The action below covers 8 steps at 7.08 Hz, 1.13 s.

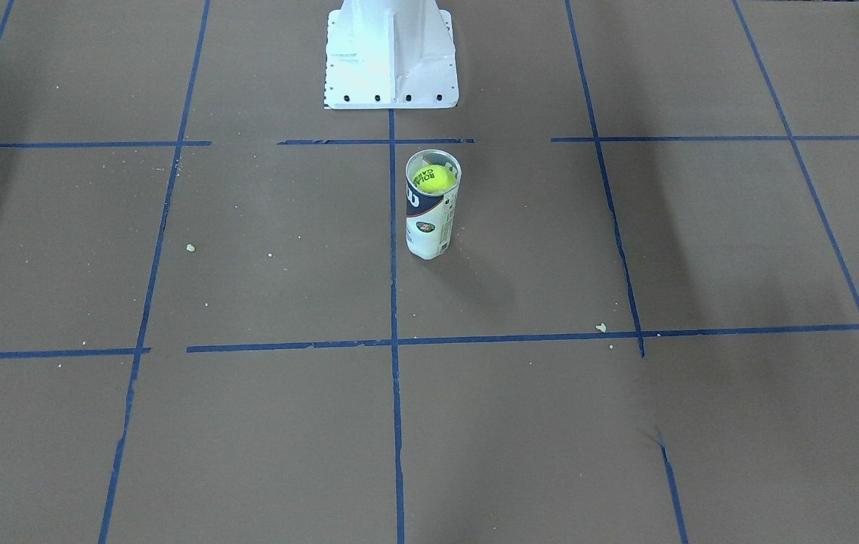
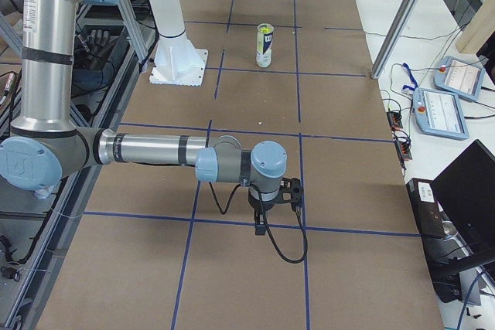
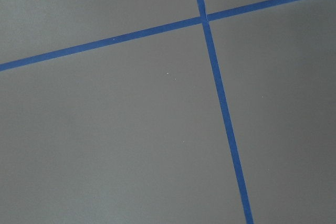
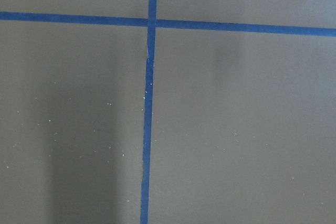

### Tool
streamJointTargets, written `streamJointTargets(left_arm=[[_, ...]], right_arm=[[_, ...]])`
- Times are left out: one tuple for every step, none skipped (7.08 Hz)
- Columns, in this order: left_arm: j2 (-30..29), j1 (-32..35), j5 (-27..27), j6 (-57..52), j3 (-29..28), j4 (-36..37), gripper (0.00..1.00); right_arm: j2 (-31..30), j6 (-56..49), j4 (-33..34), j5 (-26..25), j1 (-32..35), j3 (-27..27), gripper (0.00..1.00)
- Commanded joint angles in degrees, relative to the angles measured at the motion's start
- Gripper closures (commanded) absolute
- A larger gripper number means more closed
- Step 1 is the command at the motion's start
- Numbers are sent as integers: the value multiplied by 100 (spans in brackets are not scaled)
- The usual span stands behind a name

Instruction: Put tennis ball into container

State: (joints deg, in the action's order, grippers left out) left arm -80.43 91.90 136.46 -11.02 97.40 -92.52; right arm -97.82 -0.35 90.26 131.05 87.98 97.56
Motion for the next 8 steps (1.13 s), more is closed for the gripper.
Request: streamJointTargets(left_arm=[[0,4,31,117,111,6,0],[1,4,30,109,190,6,0],[1,4,30,117,209,6,0],[1,12,30,109,235,6,0],[1,21,30,109,314,6,0],[1,39,30,117,349,6,0],[1,39,30,109,349,6,0],[1,39,22,109,323,6,0]], right_arm=[[0,0,0,0,0,0,0],[0,0,0,0,0,0,0],[8,0,0,0,0,0,0],[8,0,0,0,0,0,0],[0,0,0,0,0,0,0],[0,0,0,0,0,0,0],[0,0,0,9,0,0,0],[0,0,0,0,0,0,0]])
